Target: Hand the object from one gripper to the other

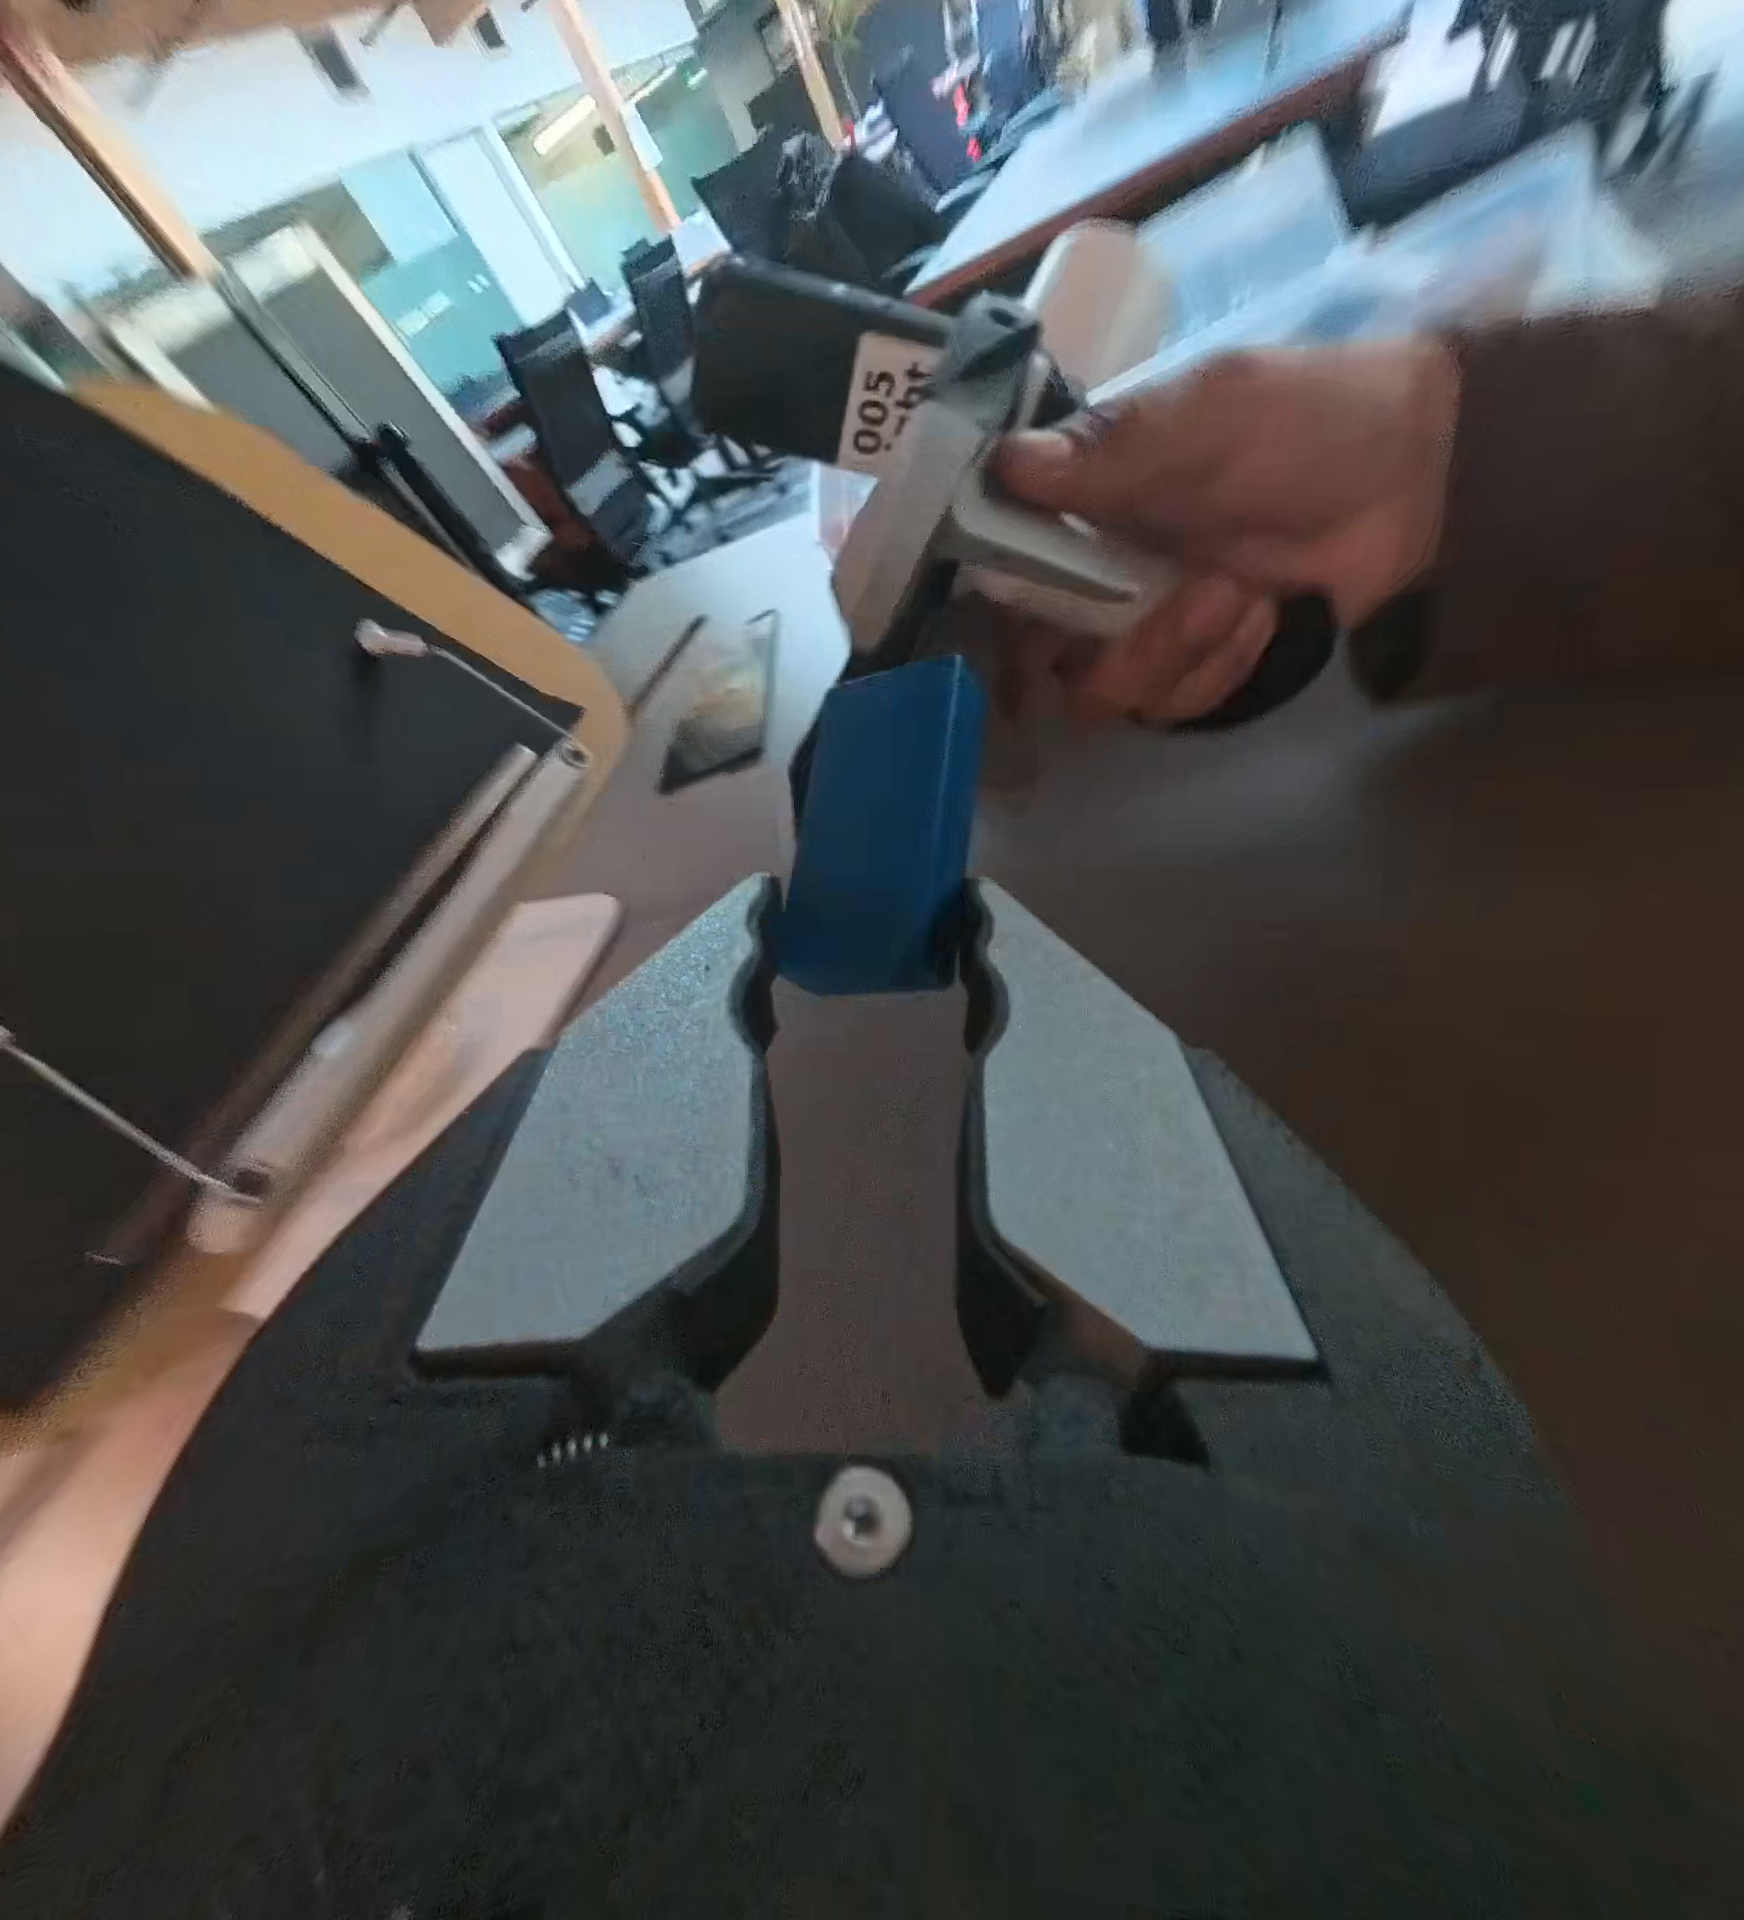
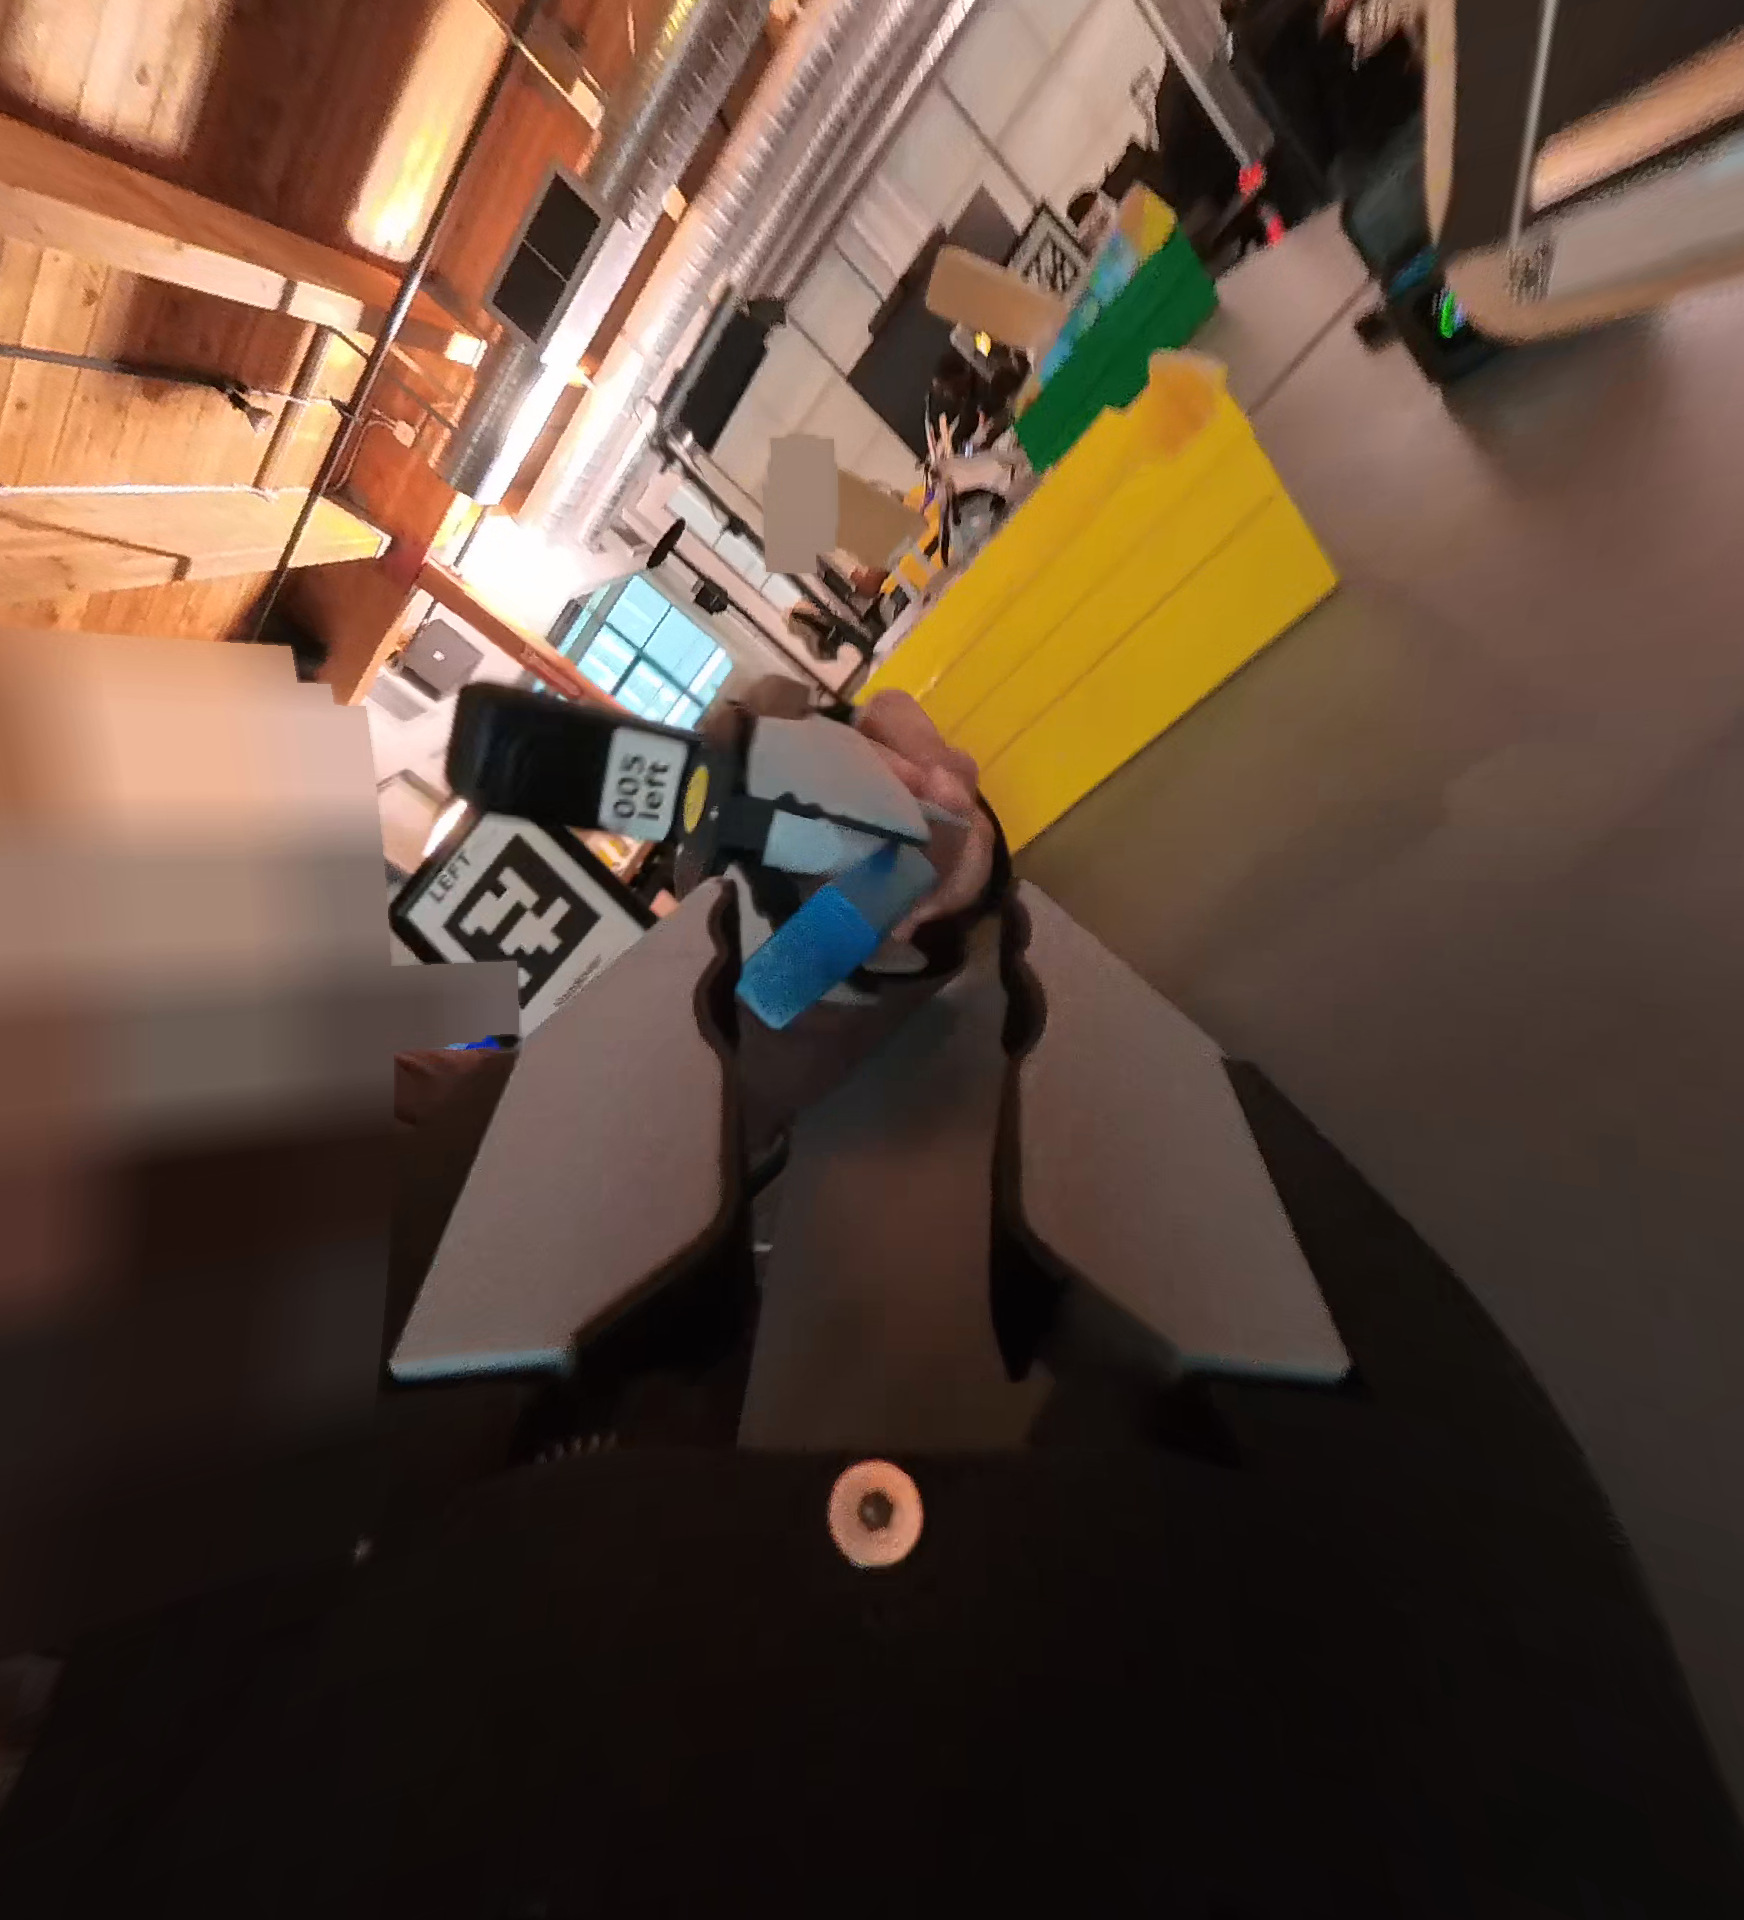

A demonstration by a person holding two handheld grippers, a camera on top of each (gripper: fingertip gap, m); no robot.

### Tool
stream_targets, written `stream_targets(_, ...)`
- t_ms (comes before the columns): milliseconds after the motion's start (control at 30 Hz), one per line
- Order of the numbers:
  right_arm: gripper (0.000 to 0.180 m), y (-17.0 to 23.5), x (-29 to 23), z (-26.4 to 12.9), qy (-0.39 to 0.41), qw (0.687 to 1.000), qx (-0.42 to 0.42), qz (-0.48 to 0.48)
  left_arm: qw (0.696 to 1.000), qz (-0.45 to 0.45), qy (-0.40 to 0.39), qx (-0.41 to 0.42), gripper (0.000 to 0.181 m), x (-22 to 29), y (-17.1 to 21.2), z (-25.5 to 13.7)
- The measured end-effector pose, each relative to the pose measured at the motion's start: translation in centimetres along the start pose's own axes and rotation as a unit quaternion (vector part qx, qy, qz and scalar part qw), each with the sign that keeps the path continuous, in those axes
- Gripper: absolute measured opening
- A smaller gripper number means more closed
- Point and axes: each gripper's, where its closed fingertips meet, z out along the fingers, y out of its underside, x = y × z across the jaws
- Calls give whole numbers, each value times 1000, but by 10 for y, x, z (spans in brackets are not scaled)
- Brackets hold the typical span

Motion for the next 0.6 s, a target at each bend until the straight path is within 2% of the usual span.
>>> stream_targets(33, 51, -5, -4, -2, 2, 1000, 11, -27, 998, -56, 17, 9, 31, -2, 0, 0)
stream_targets(200, 61, -4, -20, 3, 31, 988, -5, -153, 960, -251, 119, 35, 31, 3, 3, -2)
stream_targets(300, 65, 8, -21, 11, 48, 977, -41, -204, 912, -354, 197, 72, 31, 12, -11, -8)
stream_targets(367, 65, 17, -26, 15, 46, 968, -68, -237, 876, -402, 249, 91, 31, 19, -20, -14)
stream_targets(433, 65, 26, -32, 18, 42, 956, -91, -276, 861, -418, 278, 81, 31, 27, -19, -15)
stream_targets(467, 60, 29, -36, 19, 41, 950, -94, -295, 861, -416, 283, 71, 31, 31, -17, -14)
stream_targets(500, 47, 31, -39, 20, 40, 943, -96, -315, 861, -413, 288, 63, 32, 34, -15, -13)
stream_targets(533, 22, 36, -40, 21, 41, 937, -104, -332, 860, -413, 295, 61, 31, 37, -15, -13)
stream_targets(600, 19, 42, -37, 20, 55, 924, -127, -355, 857, -415, 301, 58, 31, 40, -15, -12)
